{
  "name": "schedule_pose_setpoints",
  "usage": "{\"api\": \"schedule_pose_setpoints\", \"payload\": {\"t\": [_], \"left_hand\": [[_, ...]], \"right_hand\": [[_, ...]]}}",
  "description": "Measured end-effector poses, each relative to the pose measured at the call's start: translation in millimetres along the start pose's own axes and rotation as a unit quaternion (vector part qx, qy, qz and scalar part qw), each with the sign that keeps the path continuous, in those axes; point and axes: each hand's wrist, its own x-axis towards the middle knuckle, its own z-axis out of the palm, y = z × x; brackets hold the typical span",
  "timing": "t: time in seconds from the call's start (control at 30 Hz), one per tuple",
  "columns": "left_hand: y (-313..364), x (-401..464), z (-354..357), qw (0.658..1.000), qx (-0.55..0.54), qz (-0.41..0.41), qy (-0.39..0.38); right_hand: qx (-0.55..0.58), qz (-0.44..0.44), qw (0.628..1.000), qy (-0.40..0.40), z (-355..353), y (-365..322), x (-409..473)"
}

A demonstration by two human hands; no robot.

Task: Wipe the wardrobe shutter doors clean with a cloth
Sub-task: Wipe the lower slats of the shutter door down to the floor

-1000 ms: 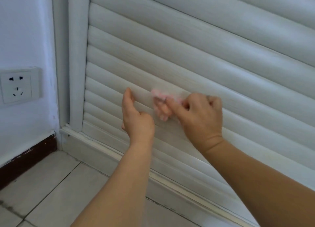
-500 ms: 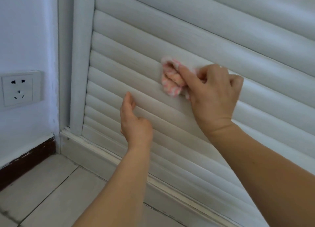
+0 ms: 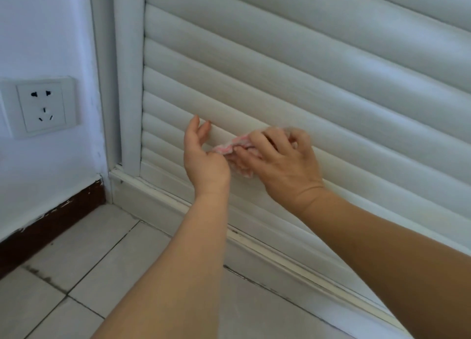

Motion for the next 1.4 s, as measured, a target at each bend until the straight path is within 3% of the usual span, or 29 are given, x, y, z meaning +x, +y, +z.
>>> {"api": "schedule_pose_setpoints", "payload": {"t": [0.13, 0.37, 0.63, 1.0, 1.2, 1.4], "left_hand": [[-0.2, 0.7, -7.9, 0.999, 0.052, -0.001, 0.004], [-0.4, 5.7, -18.4, 0.999, 0.041, -0.012, -0.022], [-8.8, 18.9, -28.4, 0.998, 0.052, -0.016, -0.035], [-12.7, 38.1, -46.3, 0.96, 0.264, 0.086, -0.031], [-4.6, 34.1, -50.5, 0.957, 0.272, 0.078, -0.055], [-10.8, 38.9, -58.0, 0.962, 0.24, 0.072, -0.108]], "right_hand": [[0.004, -0.002, 0.997, -0.075, -5.7, -5.8, -39.1], [-0.009, 0.086, 0.977, -0.194, -26.4, -1.2, -107.7], [-0.009, 0.094, 0.986, -0.137, -5.0, -32.1, -55.5], [0.032, 0.115, 0.991, -0.056, 32.2, -85.7, 50.2], [0.021, 0.076, 0.996, -0.043, 25.2, -62.2, 13.5], [0.003, 0.039, 0.987, -0.153, 5.4, -41.1, -88.9]]}}
